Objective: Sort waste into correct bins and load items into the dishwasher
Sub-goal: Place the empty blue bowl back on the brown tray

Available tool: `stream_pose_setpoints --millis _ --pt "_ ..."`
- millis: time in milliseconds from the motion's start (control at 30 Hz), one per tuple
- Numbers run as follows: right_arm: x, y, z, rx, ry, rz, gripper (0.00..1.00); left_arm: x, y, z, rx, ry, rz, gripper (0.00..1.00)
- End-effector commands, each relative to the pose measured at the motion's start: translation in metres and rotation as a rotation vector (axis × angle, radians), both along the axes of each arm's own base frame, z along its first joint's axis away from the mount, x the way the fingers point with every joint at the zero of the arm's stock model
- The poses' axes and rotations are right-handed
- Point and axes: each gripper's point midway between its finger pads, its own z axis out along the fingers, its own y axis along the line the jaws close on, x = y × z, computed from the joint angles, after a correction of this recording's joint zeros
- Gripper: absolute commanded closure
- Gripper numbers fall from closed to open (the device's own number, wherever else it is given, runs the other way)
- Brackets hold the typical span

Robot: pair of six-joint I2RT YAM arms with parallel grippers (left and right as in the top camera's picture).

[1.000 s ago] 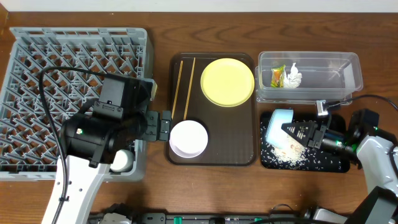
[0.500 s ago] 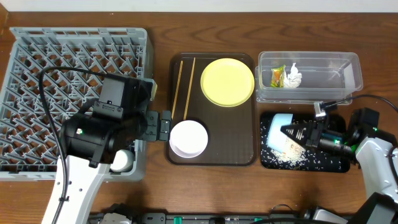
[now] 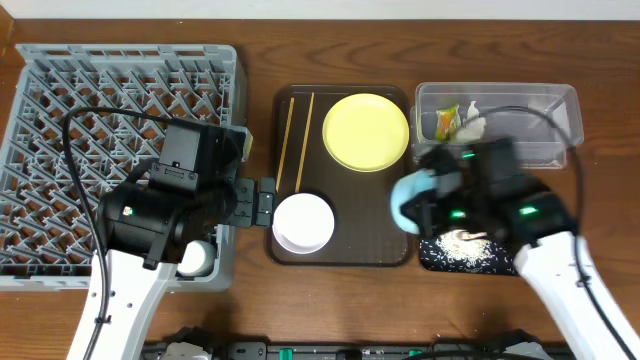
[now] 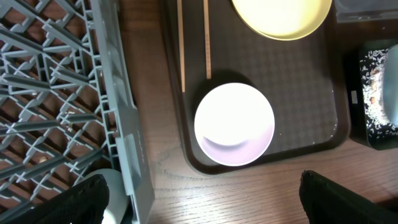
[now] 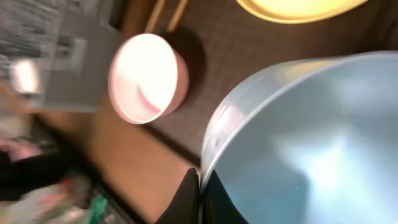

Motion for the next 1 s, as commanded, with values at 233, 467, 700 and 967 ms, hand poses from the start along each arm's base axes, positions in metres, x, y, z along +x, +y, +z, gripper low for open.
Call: stream_pose_setpoints --millis 233,467,700,967 --pt "0.013 0.053 -0.067 -0.29 -0.04 -0.021 0.99 0.0 0.001 0.001 0.012 -0.008 -0.011 0.02" --pt "0.011 0.062 -0.082 -0.309 -0.02 0.035 0.65 0.0 0.001 0.001 0.013 -0.008 -0.011 0.02" --pt "0.021 0.071 -0.012 -0.2 -0.142 0.028 0.41 0.003 0.0 0.003 0.008 -0.018 -0.011 0.02" --pt "0.026 0.051 0.076 -0.1 -0.285 -0.045 0.27 0.003 0.0 0.003 0.008 -0.019 -0.011 0.02"
